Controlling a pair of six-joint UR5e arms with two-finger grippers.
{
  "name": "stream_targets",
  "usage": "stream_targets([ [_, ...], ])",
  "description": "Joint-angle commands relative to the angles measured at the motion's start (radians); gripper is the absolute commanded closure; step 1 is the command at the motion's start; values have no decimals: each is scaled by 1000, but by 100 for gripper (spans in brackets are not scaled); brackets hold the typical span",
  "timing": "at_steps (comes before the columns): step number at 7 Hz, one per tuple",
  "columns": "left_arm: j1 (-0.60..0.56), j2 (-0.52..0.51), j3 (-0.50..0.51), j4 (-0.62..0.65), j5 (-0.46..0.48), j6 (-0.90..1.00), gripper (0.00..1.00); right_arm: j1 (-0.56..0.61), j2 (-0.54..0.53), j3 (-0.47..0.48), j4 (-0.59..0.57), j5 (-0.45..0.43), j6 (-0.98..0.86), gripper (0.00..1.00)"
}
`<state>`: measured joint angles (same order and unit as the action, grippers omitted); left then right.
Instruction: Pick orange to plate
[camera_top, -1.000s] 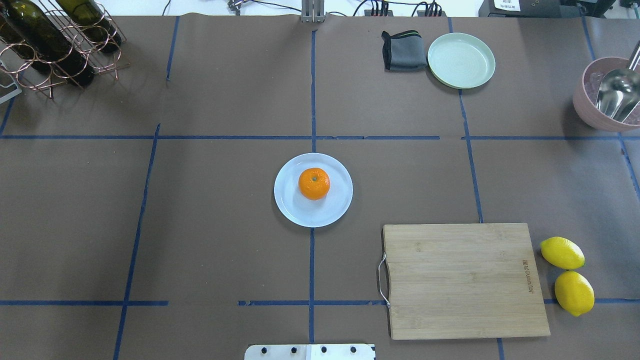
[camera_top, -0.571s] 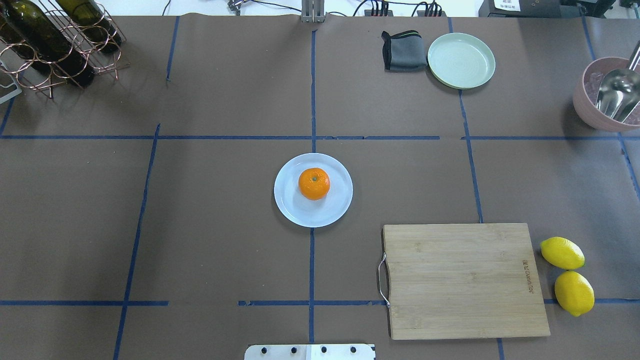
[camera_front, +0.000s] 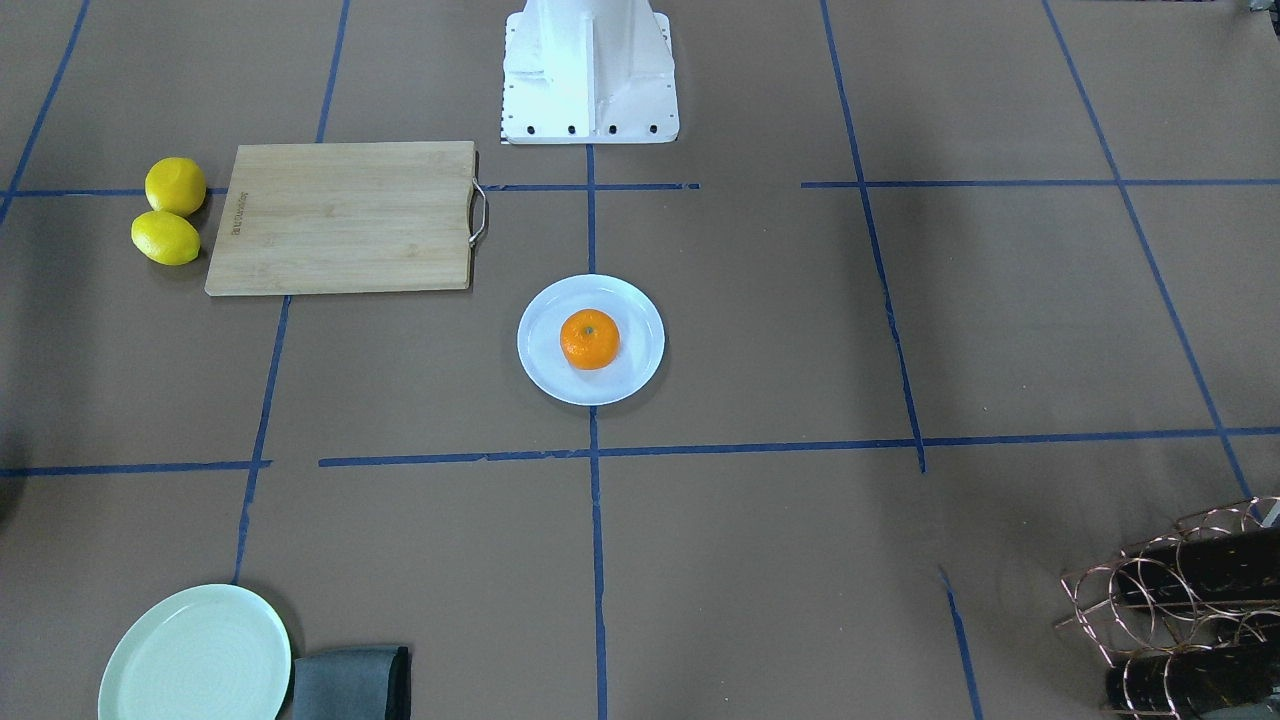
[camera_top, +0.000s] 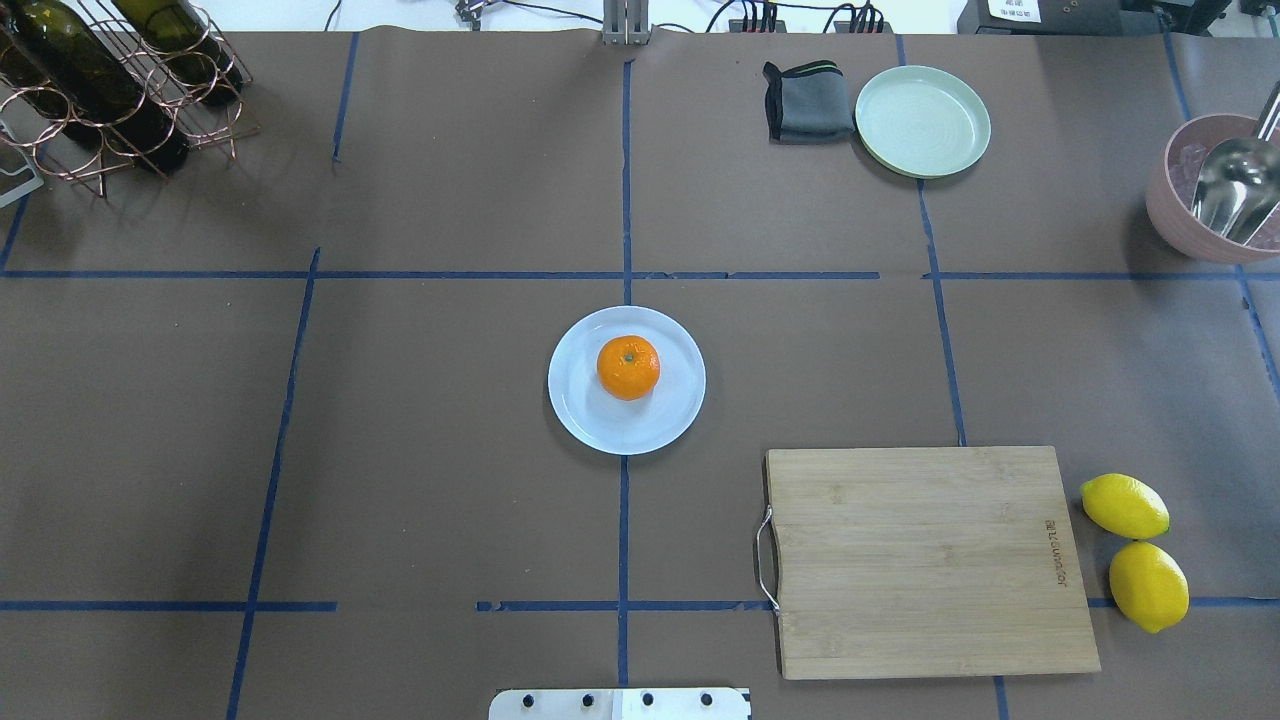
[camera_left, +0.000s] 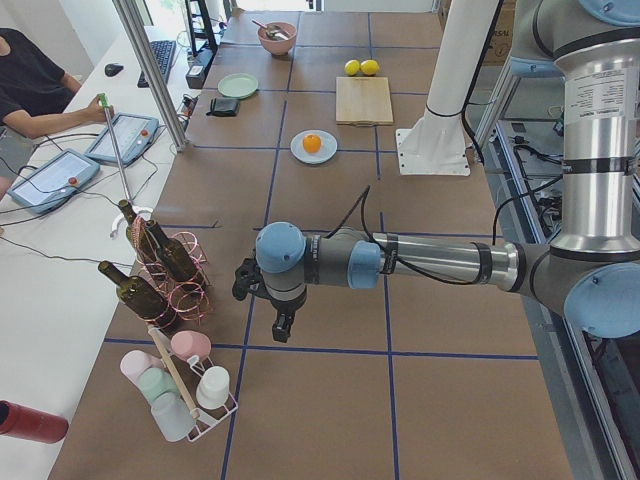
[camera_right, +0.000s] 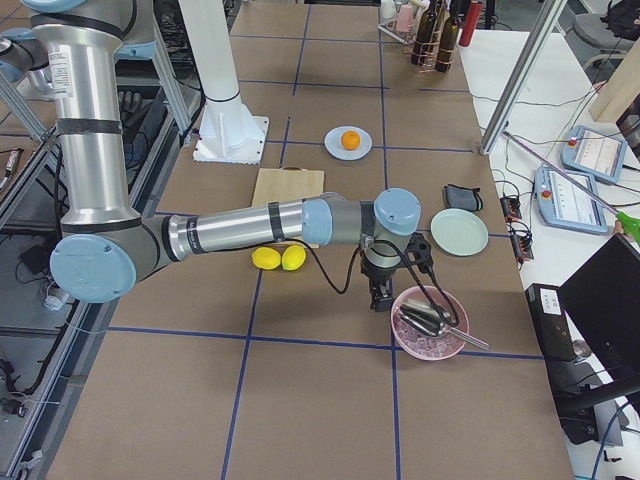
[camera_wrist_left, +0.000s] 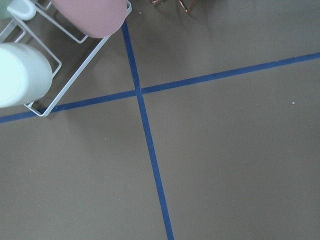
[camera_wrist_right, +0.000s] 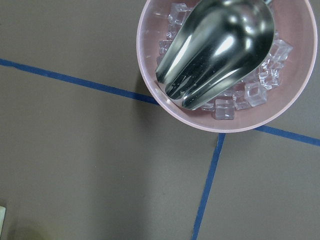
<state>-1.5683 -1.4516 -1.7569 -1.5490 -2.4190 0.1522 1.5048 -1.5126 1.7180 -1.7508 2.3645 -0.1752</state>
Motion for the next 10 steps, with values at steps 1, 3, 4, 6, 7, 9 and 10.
stream_targets([
  [1,-4,48,-23,4,1,-64,0,0,3,0,1,-2,2,0],
  [3,-1,43,-19,-20,64,-76,0,0,-4,-6,-1,-2,5,0],
  [4,-1,40,-18,-37,58,-75,0,0,-11,0,-1,5,8,0],
  [6,-1,40,-30,-39,51,-75,0,0,-8,6,-1,5,8,0],
  [7,-1,34,-32,-40,51,-75,0,0,-5,3,-1,4,6,0],
  [9,-1,34,-41,-40,51,-74,0,0,-3,3,-1,4,5,0],
  [10,-1,33,-42,-40,51,-74,0,-2,2,-1,1,1,6,0],
])
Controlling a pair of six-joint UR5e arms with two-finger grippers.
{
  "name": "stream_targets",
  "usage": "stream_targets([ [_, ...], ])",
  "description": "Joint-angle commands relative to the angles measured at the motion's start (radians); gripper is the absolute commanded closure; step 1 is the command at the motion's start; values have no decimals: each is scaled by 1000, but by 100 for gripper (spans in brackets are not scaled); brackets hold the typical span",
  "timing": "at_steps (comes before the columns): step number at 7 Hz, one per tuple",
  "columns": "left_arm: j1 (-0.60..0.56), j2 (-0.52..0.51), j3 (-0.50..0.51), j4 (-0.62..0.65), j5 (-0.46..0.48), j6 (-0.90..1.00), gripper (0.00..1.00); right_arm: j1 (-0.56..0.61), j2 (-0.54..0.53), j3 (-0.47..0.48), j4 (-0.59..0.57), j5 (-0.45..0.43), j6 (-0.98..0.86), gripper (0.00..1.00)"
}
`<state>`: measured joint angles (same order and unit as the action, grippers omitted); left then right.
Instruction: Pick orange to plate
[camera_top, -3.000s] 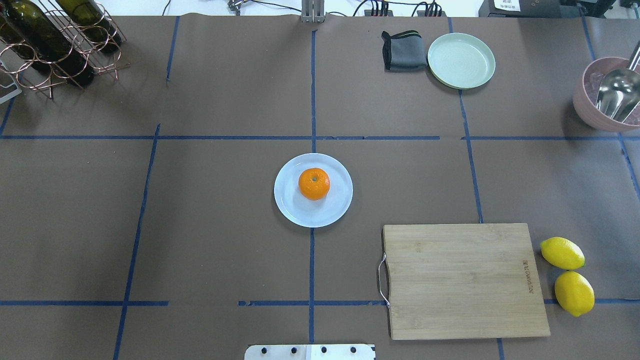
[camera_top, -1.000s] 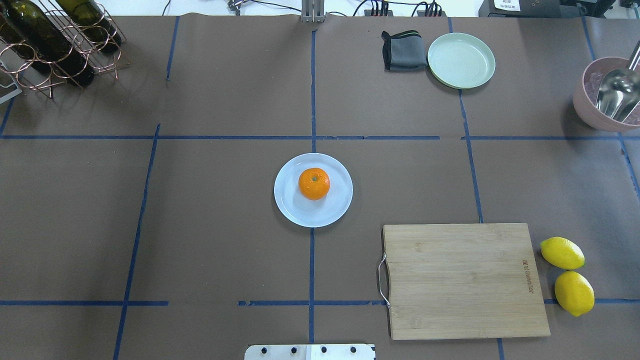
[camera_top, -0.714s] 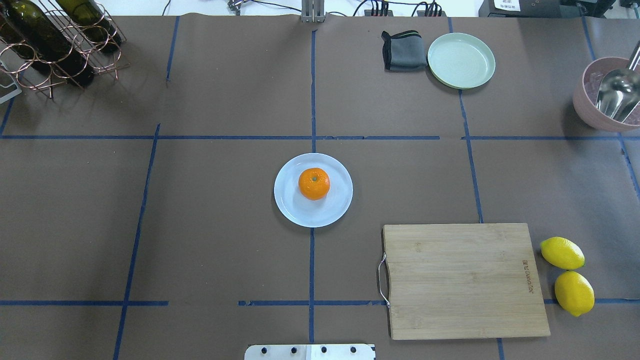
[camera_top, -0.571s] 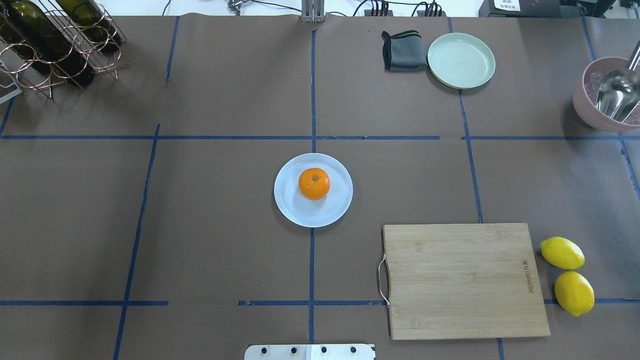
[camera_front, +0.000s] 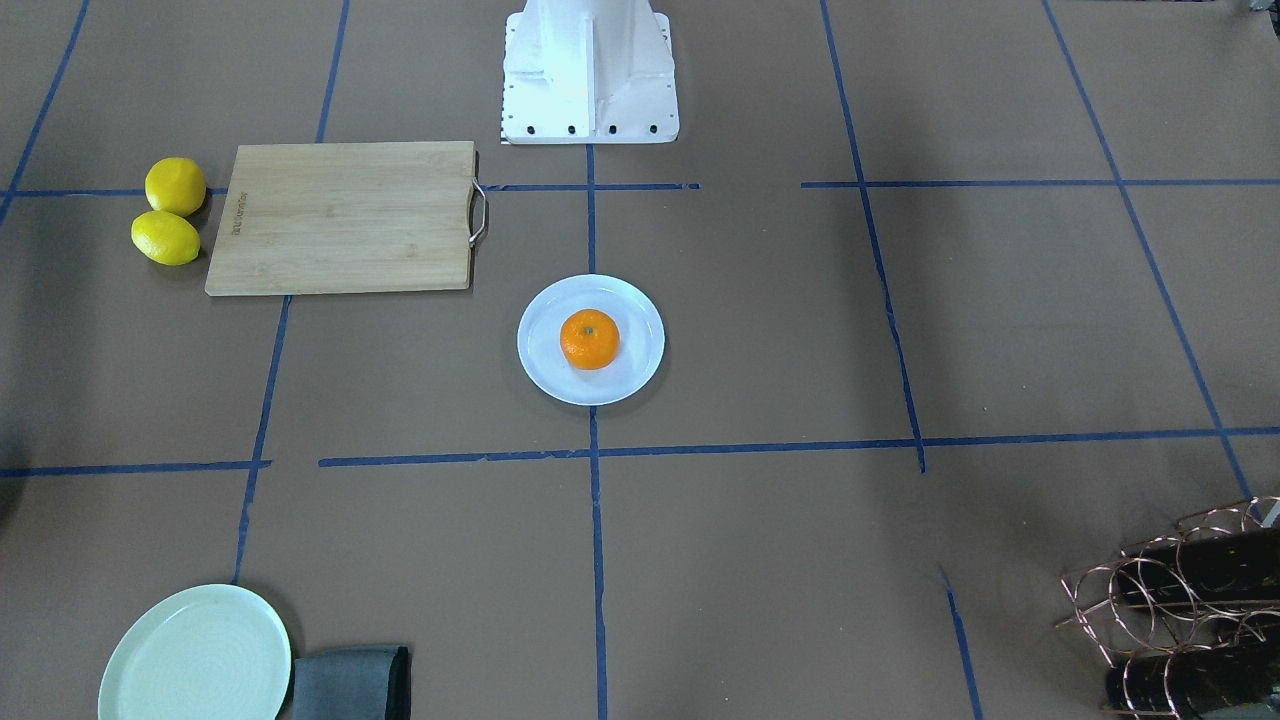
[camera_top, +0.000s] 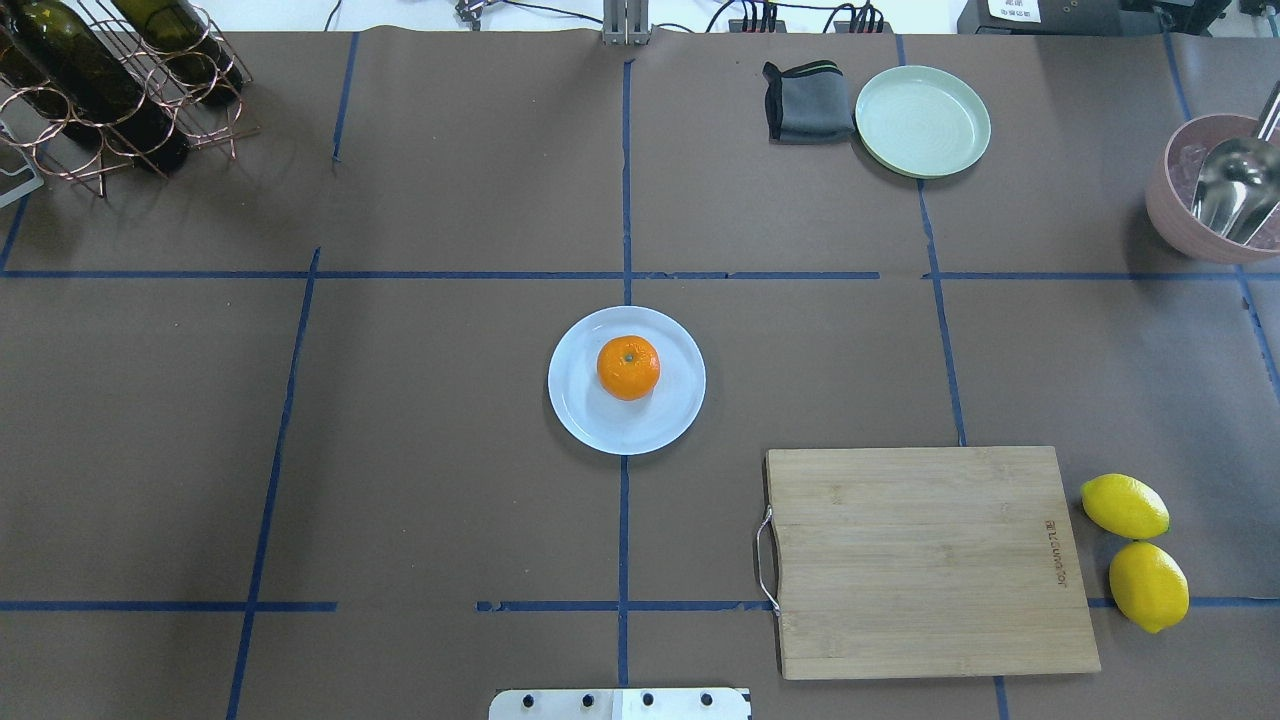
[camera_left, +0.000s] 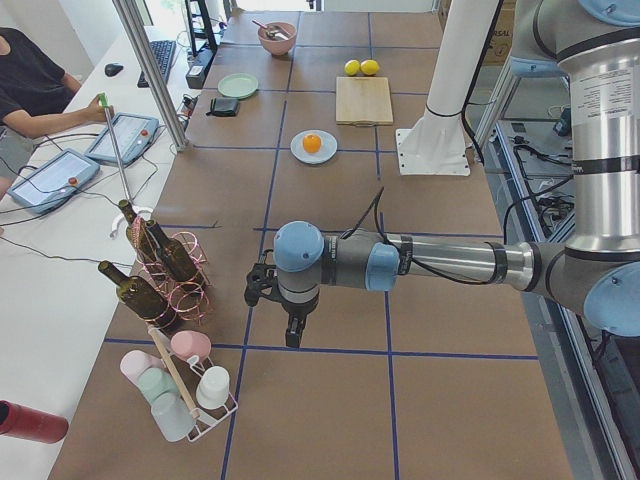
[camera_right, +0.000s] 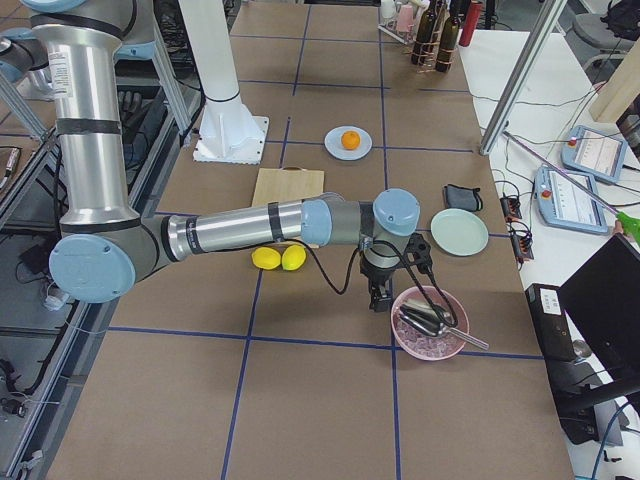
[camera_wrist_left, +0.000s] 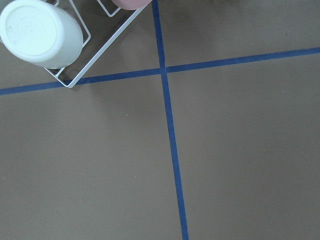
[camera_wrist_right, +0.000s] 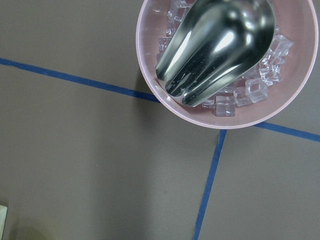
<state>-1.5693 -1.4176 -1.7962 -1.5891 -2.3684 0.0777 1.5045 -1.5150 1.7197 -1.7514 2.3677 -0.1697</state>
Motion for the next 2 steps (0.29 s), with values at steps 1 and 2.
stream_targets([
  [1,0,-15,-2,1,0,1,0,-7,9,-5,0,-2,2,0],
  [2,2,-26,1,3,0,-1,0,-7,13,-3,0,2,1,0],
])
